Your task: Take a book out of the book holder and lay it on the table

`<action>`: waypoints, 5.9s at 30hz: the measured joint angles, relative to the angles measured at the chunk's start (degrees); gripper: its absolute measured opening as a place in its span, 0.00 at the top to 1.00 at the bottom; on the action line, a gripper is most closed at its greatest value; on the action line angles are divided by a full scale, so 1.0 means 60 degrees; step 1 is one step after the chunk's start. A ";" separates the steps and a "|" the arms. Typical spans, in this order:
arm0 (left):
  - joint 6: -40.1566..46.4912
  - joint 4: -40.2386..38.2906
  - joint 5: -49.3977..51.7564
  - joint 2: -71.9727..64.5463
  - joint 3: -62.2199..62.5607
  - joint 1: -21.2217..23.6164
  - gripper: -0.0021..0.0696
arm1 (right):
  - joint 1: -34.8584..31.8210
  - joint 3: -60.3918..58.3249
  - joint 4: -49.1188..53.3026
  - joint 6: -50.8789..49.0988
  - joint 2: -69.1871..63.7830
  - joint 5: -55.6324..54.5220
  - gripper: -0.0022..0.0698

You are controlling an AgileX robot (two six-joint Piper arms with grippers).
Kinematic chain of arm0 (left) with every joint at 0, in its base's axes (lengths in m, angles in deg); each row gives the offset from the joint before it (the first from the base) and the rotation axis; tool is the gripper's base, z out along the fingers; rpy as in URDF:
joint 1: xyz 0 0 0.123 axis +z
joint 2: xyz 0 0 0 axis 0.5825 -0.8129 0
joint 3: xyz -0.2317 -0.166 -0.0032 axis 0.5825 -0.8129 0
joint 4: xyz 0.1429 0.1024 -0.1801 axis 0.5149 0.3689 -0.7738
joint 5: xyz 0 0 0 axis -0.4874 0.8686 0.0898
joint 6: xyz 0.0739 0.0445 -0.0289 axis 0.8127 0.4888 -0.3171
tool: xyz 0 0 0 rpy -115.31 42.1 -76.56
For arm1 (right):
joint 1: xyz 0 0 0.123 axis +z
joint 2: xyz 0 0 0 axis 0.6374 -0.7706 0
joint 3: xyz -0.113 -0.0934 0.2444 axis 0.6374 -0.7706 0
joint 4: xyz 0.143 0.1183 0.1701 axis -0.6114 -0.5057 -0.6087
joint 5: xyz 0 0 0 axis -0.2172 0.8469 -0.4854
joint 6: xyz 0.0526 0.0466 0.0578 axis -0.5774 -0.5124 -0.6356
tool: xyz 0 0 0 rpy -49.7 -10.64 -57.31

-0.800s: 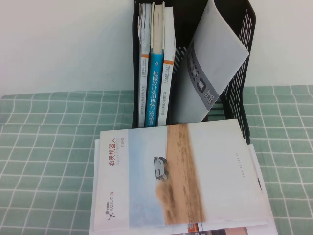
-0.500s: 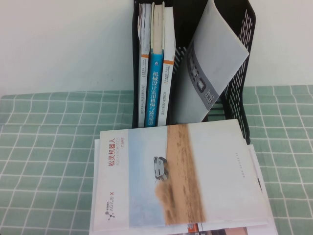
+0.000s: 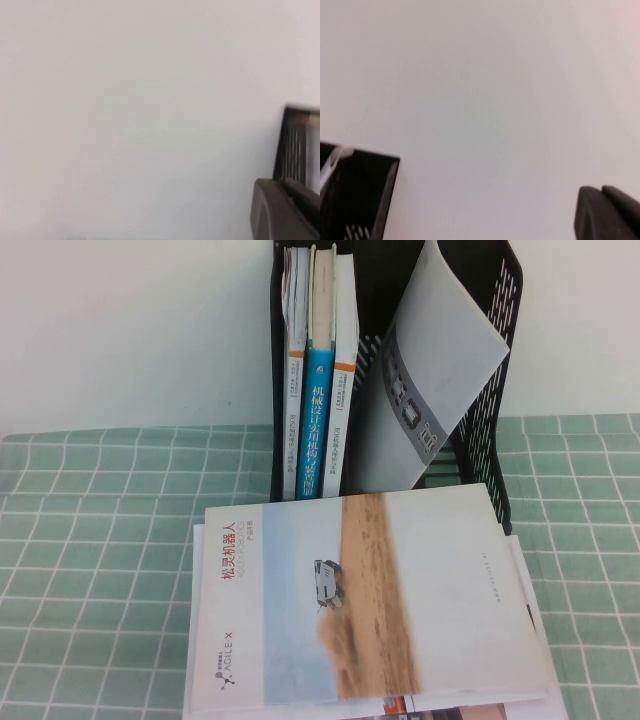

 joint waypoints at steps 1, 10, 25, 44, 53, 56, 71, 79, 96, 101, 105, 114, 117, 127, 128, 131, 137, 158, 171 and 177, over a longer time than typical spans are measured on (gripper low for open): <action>0.0000 0.0000 -0.0382 0.0000 0.0000 0.0000 0.97 | 0.0000 0.0000 0.0000 0.0000 0.0000 -0.0335 0.97; 0.0000 -0.0037 -0.3096 0.0000 0.0000 0.0000 0.97 | 0.0000 0.0000 -0.0203 0.0271 0.0000 -0.1394 0.97; -0.1072 0.0646 -0.3540 0.0006 0.0307 0.0000 0.97 | 0.0000 0.2220 0.1038 0.0412 0.0000 0.2169 0.97; -0.5330 0.4780 0.2281 -0.4319 0.5354 -0.1090 0.97 | 0.0000 0.2583 0.1213 0.0255 -0.2114 0.2819 0.97; -0.5593 0.5776 0.1929 -0.8409 0.7441 -0.4267 0.97 | 0.0000 0.2550 0.3945 -0.1825 -0.5709 -0.1982 0.97; -0.6086 0.5776 0.2011 -0.9791 0.8224 -0.5399 0.97 | 0.0000 0.2550 0.4417 -0.2205 -0.6975 -0.3366 0.97; -0.7665 0.5791 0.4085 -1.6377 1.3195 -0.7529 0.97 | 0.0288 0.2567 0.4638 -0.3171 -0.9951 -0.5518 0.97; -0.8913 0.5791 0.4238 -1.6950 1.4187 -0.6994 0.97 | 0.1808 0.3336 0.4364 -0.2622 -1.0702 -0.5539 0.97; -0.9840 0.5772 0.3611 -1.7348 1.4287 -0.6479 0.97 | 0.1990 0.6118 0.5602 -0.5187 -1.5969 -0.7398 0.52; -0.9840 0.5772 0.3611 -1.7348 1.4287 -0.6479 0.97 | 0.1990 0.6886 0.5677 -0.5318 -1.6640 -0.7398 0.41; -0.9840 0.5772 0.3611 -1.7348 1.4287 -0.6479 0.97 | 0.2107 0.7379 0.5693 -0.5518 -1.7157 -0.7403 0.39; -0.9855 0.5772 0.3588 -1.7348 1.4287 -0.6356 0.97 | 0.3159 0.8142 0.5287 -0.5488 -1.8133 -0.7403 0.39; -0.9855 0.5772 0.3588 -1.7348 1.4287 -0.6287 0.97 | 0.3503 0.8233 0.4574 -0.5308 -1.8449 -0.7403 0.41; -0.8746 0.5918 0.3503 -1.7282 1.4287 -0.6287 0.97 | 0.3593 0.8249 0.3245 -0.5650 -1.8736 -0.7383 0.93; -0.8627 0.5930 0.3503 -1.7168 1.4287 -0.6287 0.97 | 0.3593 0.8249 0.3242 -0.5748 -1.8736 -0.7371 0.94; -0.8404 0.5954 0.3592 -1.6636 1.4287 -0.6287 0.97 | 0.3599 0.8249 0.3221 -0.5796 -1.8496 -0.7205 0.95; -0.7742 0.5936 0.5058 -1.4683 1.4287 -0.6601 0.97 | 0.3615 0.8249 0.2654 -0.5476 -1.7180 -0.7122 0.95; -0.5005 0.3837 1.0763 -0.9660 1.3573 -0.8739 0.97 | 0.3776 0.8172 1.1377 -0.4424 -1.0592 -0.2833 0.95; -0.5124 0.3241 1.0126 -0.7785 1.1234 -0.9124 0.97 | 0.5614 0.8114 1.6246 -0.8268 -1.1740 -0.2796 0.95; -0.5125 0.3042 1.0117 -0.7711 1.1016 -0.9124 0.97 | 0.7134 0.8114 1.6250 -0.7944 -1.3130 -0.1523 0.95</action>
